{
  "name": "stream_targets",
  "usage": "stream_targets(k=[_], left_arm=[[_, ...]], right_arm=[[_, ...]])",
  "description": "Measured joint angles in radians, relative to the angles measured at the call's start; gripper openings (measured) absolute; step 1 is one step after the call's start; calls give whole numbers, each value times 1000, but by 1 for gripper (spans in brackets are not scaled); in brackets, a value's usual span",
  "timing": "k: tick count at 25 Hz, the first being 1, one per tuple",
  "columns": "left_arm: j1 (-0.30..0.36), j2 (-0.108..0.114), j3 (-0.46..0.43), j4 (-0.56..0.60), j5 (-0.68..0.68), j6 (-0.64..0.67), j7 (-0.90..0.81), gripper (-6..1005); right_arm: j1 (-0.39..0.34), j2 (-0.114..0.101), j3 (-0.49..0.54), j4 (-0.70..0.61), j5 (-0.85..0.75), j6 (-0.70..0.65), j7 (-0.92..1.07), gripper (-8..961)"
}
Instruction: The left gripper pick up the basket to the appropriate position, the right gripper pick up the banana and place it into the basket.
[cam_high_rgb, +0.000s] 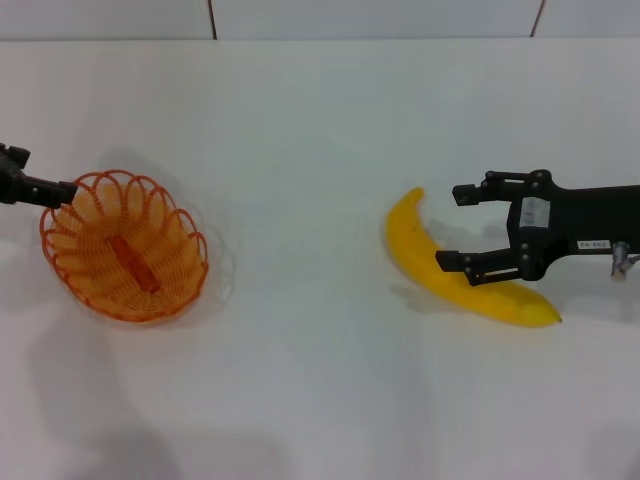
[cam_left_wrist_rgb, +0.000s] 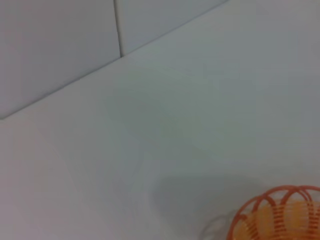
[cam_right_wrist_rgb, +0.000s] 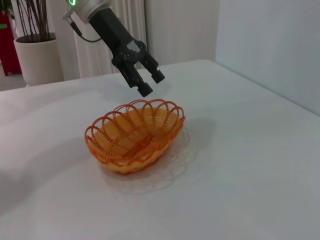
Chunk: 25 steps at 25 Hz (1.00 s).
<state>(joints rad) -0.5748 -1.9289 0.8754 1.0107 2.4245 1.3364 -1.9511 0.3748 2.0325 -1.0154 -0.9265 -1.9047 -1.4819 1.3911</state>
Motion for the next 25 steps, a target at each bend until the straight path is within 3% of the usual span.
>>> stream_targets(k=[10,25], left_arm=[[2,-40,13,-15,5,-60,39,869],[-9,-49,13,-105,8,-138,88,864]], right_arm=[[1,0,-2,3,-2,0,0,877],[1,2,-2,5,-2,0,1,873]])
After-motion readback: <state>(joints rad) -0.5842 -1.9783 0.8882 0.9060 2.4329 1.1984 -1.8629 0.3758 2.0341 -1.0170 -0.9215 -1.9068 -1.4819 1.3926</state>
